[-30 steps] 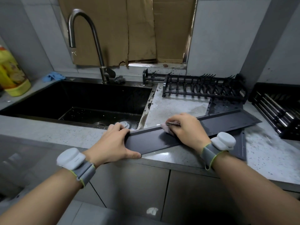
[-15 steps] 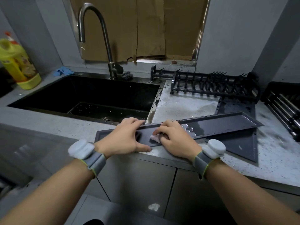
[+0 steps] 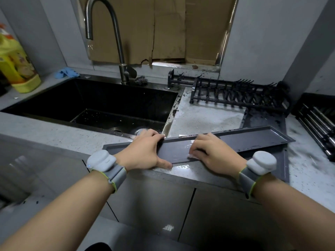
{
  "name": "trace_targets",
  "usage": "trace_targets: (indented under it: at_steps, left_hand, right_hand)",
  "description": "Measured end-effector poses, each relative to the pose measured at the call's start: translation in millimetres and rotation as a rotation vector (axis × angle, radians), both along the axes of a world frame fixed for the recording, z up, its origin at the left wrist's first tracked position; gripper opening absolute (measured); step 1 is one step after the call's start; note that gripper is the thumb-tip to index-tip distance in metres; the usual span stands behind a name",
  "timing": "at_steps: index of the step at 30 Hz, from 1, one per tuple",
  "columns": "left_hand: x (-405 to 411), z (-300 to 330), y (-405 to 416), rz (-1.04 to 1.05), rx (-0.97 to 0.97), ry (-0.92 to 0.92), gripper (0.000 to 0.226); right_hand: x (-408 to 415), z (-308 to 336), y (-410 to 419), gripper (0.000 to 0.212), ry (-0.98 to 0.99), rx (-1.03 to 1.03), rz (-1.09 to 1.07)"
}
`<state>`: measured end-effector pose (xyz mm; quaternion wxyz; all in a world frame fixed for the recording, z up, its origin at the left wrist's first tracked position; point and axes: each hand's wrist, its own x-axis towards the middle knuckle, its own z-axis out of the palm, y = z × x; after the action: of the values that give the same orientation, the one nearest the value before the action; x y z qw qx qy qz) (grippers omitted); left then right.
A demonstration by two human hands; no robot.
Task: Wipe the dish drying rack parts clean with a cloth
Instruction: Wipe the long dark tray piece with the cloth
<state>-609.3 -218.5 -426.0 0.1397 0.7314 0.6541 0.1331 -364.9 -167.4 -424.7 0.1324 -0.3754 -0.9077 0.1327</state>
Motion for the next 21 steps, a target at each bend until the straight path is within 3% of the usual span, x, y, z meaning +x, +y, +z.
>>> trace_targets:
  at_steps: [7,14,16,18,20,21]
  left_hand:
    - [2.6,3.2,5.1,0.0,-0.047,0.042,0.113]
    - [2.8,2.2,3.6,-0.001,-0.049,0.04,0.108]
    - [4.0,2.9,4.6,-0.003,-0.05,0.047,0.105]
    - [4.5,4.2,5.4,-0.006,-0.052,0.056,0.105]
    - [4.4,4.7,4.7,-0.008,-0.049,0.059,0.105]
    - [4.7,5.1,4.3,-0.01,-0.048,0.057,0.104]
  right_hand:
    - [-29.6,-8.2,-18.3,0.019,0.089,0.031,0.03]
    - [-0.4,13.4,4.1,0.015,-0.047,-0.043,-0.131]
    - [-8.4,19.7,6.2,0.006,0.112,-0.143,-0.165]
    - [-24.2,24.4,5.7,0.014,0.324,-0.279,-0.178]
    - [-38.9,17.1,7.0,0.017,0.307,-0.246,-0.202]
    - [-43.9,11.3,8.3,0.017,0.204,-0.123,-0.22]
